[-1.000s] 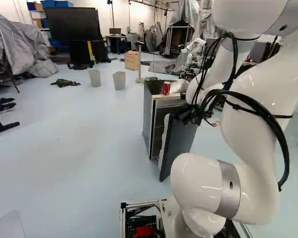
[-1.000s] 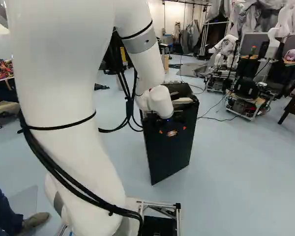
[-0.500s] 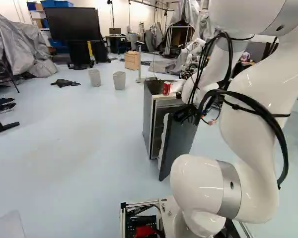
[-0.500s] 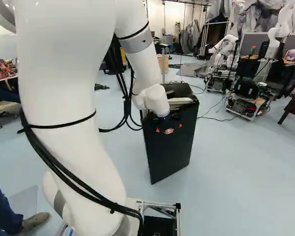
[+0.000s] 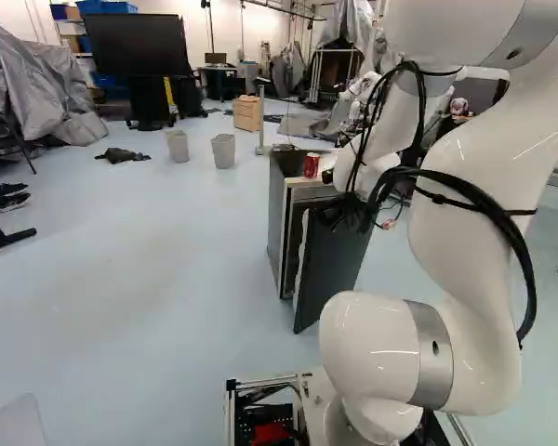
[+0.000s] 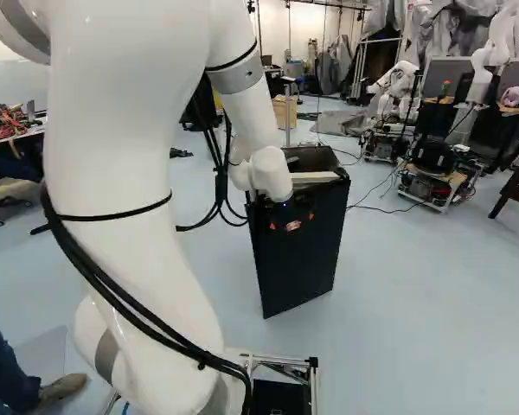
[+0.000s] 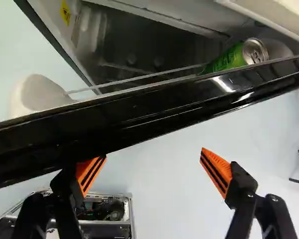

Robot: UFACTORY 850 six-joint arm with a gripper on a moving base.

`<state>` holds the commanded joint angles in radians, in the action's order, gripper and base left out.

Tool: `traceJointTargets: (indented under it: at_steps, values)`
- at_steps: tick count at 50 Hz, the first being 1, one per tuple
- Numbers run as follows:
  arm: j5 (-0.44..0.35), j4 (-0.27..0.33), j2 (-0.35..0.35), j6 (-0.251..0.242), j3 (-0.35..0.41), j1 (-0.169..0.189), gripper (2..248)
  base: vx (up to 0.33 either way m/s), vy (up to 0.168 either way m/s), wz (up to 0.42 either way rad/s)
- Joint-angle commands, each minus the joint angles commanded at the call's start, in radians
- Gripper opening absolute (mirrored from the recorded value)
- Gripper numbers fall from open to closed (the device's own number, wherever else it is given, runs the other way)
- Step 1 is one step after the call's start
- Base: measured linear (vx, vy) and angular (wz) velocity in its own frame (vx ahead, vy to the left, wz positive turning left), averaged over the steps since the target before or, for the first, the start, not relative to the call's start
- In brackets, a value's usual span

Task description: Grab a drink from the fridge

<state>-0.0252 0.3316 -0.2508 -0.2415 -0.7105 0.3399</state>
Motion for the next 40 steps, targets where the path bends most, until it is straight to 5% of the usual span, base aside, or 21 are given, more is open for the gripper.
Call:
traceJointTargets:
  at_steps: [40]
  values:
    - [0.0, 0.0, -0.067, 0.0, -0.084, -0.053, 247, 0.0, 0.0, 0.0]
